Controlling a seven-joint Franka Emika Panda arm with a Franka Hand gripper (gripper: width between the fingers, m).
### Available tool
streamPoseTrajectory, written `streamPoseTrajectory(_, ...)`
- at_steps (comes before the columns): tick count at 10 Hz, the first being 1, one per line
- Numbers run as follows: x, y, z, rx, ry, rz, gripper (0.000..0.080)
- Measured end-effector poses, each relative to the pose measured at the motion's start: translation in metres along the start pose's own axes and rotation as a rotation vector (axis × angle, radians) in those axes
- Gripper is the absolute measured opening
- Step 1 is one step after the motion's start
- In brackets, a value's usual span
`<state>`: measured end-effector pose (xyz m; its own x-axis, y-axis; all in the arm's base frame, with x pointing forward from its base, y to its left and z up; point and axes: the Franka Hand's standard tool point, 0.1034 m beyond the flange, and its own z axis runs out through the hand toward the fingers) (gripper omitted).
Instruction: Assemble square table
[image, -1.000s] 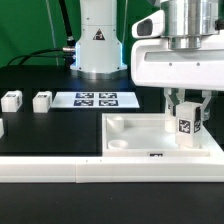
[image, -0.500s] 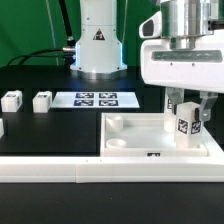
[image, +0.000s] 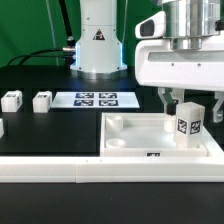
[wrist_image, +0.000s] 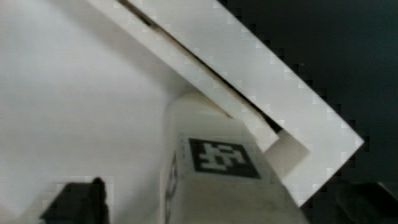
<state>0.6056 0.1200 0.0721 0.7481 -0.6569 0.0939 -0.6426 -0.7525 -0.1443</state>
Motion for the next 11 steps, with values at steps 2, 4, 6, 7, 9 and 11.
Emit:
streamPoseTrajectory(2,0.0004,0.0005,0.0001,-0.008,-0.014,-0.220,0.0649)
streamPoseTrajectory(4,-0.0011,0.0013,-0.0002,-0.018,-0.038,-0.362,0.0649)
streamPoseTrajectory(6,-0.0008,0.0023,-0.0002,-0.030,-0.051,-0.533,0.0649)
streamPoseTrajectory(7,0.0007,0.0028,0.0000,-0.040,-0.063,-0.649,0.0649)
streamPoseTrajectory(9,0.0013,0.0027,0.0003,-0.047,-0.069,-0.773,0.0649)
streamPoseTrajectory(11,0.0026,0.0037,0.0003,-0.057,-0.068,-0.911,0.0649)
